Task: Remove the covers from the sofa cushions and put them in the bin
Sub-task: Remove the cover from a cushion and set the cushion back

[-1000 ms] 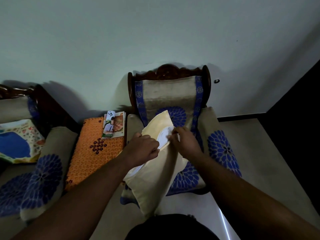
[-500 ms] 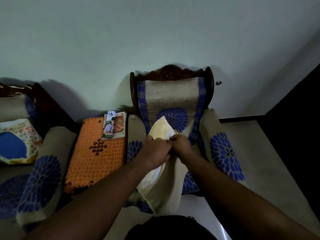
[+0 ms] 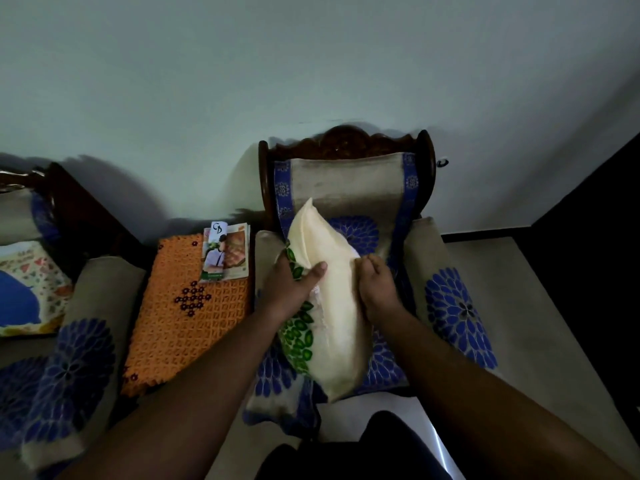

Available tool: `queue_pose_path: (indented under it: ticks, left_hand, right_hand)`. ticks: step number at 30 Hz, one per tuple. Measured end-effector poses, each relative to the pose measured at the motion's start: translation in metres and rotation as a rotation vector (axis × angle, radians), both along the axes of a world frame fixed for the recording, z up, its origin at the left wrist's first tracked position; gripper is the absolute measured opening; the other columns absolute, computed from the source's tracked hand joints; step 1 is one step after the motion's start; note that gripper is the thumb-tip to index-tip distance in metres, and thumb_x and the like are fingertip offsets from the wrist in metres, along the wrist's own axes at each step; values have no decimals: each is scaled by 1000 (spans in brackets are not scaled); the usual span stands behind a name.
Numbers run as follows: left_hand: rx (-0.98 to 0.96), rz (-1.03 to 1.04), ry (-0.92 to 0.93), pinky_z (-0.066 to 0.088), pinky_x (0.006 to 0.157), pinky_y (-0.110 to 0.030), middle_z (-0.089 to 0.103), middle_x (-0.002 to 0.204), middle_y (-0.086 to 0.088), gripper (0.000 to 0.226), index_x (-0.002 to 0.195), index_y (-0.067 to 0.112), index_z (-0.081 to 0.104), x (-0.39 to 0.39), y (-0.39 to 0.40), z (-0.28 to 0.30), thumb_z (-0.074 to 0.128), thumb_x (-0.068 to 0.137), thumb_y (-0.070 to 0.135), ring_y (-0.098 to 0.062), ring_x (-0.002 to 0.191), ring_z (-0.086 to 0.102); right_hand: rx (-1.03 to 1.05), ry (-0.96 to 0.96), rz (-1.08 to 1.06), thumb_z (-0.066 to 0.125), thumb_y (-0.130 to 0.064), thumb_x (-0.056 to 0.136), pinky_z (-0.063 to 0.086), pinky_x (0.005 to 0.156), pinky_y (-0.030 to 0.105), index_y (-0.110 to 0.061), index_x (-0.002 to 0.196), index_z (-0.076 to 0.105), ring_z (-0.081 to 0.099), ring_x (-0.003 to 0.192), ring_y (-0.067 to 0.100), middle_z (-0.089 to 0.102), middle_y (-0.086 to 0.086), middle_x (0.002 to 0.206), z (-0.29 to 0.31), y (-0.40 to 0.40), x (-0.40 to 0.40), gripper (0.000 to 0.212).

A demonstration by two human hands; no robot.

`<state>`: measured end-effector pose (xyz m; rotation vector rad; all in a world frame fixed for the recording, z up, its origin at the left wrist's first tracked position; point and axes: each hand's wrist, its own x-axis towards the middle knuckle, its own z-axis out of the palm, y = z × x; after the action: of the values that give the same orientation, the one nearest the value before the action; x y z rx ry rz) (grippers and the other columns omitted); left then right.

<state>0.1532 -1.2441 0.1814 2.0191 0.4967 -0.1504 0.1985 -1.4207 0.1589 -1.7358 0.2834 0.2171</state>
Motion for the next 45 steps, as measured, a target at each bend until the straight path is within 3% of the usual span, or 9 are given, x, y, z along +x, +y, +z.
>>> queue_pose_path:
  ticks: [3, 8, 16, 20, 23, 30, 34, 39, 45]
  left_hand:
    - [-152, -18, 34, 42, 97, -32, 54, 137, 8, 81, 148, 31, 38, 37, -5, 9, 50, 84, 78, -14, 115, 54]
    - [-138, -152, 9, 40, 112, -41, 36, 159, 5, 108, 155, 39, 23, 132, 20, -15, 79, 68, 71, -16, 142, 40]
    - [-142, 58, 73, 54, 94, -52, 70, 113, 6, 39, 111, 42, 60, 227, -20, -79, 69, 79, 62, -17, 104, 67]
    - [-122, 275, 25, 56, 90, -52, 72, 109, 3, 42, 113, 36, 64, 258, -26, -121, 68, 80, 61, -19, 100, 69]
    - [-128, 393, 40, 57, 90, -51, 72, 109, 1, 39, 111, 32, 64, 287, -23, -162, 68, 82, 59, -20, 98, 69]
    - [-104, 360, 156, 48, 101, -38, 54, 137, -1, 67, 145, 14, 42, 323, -12, -255, 68, 92, 46, -21, 121, 55]
    - [8, 342, 87, 47, 93, -30, 63, 124, -7, 40, 128, 12, 59, 329, 11, -290, 69, 94, 30, -19, 113, 59]
    - [201, 347, 122, 43, 79, -25, 71, 108, -15, 32, 107, 5, 71, 334, 29, -288, 63, 98, 35, -28, 101, 65]
    - [180, 99, 166, 44, 76, -22, 69, 104, -3, 37, 115, 10, 72, 325, 35, -282, 77, 87, 33, -20, 98, 65]
  right_hand:
    - [-72, -14, 36, 47, -26, 98, 42, 72, 38, -2, 81, 51, 48, 72, 17, 51, 7, 76, 4, -23, 42, 30]
    - [-123, 3, 310, 49, -27, 102, 38, 73, 34, -19, 73, 51, 49, 71, 11, 52, 0, 72, -7, -63, 129, 30]
    - [-398, 40, 565, 49, -49, 102, 51, 94, 42, -24, 104, 67, 63, 100, 22, 68, 3, 106, -73, -87, 267, 31]
    - [-596, 82, 703, 41, -80, 89, 40, 107, 39, -33, 148, 43, 49, 133, 28, 50, 5, 148, -111, -115, 307, 76]
    - [-748, 27, 807, 46, -94, 70, 47, 102, 45, -35, 150, 36, 51, 128, 31, 53, 8, 143, -160, -133, 340, 100]
    - [-750, -32, 640, 76, -59, 79, 39, 109, 43, -22, 147, 48, 40, 135, 37, 43, 15, 148, -246, -114, 381, 82]
    - [-650, -68, 432, 79, -61, 75, 42, 106, 42, -20, 142, 49, 47, 129, 34, 47, 15, 144, -281, -122, 382, 84]
    - [-927, 35, 439, 58, -66, 89, 49, 78, 37, -13, 124, 62, 67, 100, 35, 70, 17, 111, -272, -122, 377, 64]
    - [-371, 68, 195, 82, -41, 81, 59, 58, 25, -12, 131, 53, 65, 103, 23, 60, 3, 124, -256, -127, 367, 64]
